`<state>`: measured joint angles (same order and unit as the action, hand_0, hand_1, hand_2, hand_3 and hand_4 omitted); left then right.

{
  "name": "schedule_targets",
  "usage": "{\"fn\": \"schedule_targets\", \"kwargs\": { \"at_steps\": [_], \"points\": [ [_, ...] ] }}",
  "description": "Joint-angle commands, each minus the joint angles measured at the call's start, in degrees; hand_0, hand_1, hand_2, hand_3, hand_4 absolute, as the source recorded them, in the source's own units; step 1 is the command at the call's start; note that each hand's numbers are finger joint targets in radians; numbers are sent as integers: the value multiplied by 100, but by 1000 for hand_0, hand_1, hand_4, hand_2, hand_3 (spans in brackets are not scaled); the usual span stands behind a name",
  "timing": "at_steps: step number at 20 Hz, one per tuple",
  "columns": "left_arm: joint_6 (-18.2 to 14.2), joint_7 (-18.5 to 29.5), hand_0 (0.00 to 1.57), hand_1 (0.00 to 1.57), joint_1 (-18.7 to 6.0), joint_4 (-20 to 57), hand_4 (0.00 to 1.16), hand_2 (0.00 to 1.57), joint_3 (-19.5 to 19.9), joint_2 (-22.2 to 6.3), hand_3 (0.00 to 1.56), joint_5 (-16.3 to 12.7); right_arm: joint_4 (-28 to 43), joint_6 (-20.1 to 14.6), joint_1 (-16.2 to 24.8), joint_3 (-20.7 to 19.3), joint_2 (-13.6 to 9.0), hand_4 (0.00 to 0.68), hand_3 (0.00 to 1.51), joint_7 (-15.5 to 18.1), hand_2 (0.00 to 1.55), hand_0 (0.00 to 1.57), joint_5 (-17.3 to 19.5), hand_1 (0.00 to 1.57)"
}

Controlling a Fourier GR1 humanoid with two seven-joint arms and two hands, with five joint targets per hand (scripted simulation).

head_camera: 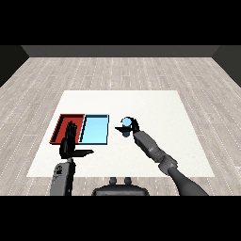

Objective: Pick the blue can and put it in the blue box

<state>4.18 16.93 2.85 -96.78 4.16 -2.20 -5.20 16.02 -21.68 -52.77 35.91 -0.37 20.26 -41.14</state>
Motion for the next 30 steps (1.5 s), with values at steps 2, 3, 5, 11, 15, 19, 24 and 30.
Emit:
{"fn": "schedule_targets", "kwargs": {
  "at_steps": [2,3,5,11,15,19,24,30],
  "points": [
    [166,-138,0,0,107,-223,0,0,173,-194,0,-216,-128,-340,66,438,35,527,1491,-332,1533,1520,105,1520],
    [130,-50,0,0,118,-169,0,0,-23,-49,0,-92,26,-480,-70,395,35,538,1479,-470,1526,1537,26,1537],
    [19,40,0,0,432,-357,0,0,-328,188,0,129,170,-232,351,296,35,550,1449,220,1510,1516,-13,1516],
    [-95,228,0,0,-333,437,0,0,-273,107,0,401,327,143,-116,2,-118,553,1397,354,1464,1498,448,1498],
    [233,-557,0,0,-496,130,0,0,-86,-153,0,-136,970,82,157,-85,-449,571,1407,368,1477,1531,715,1531],
    [-256,-893,0,0,-505,-356,0,0,-929,212,0,595,2047,-196,286,-59,-966,586,1417,39,1490,1536,856,1536],
    [-609,-895,0,0,-814,98,0,0,-1339,216,0,571,3981,-524,1128,68,-1805,582,1393,-548,1469,1502,1118,1502],
    [-809,-452,0,0,-829,640,0,0,-1566,219,0,497,5398,-993,1618,-55,-1823,590,1397,-1319,1469,1502,1748,1502]
  ]
}}
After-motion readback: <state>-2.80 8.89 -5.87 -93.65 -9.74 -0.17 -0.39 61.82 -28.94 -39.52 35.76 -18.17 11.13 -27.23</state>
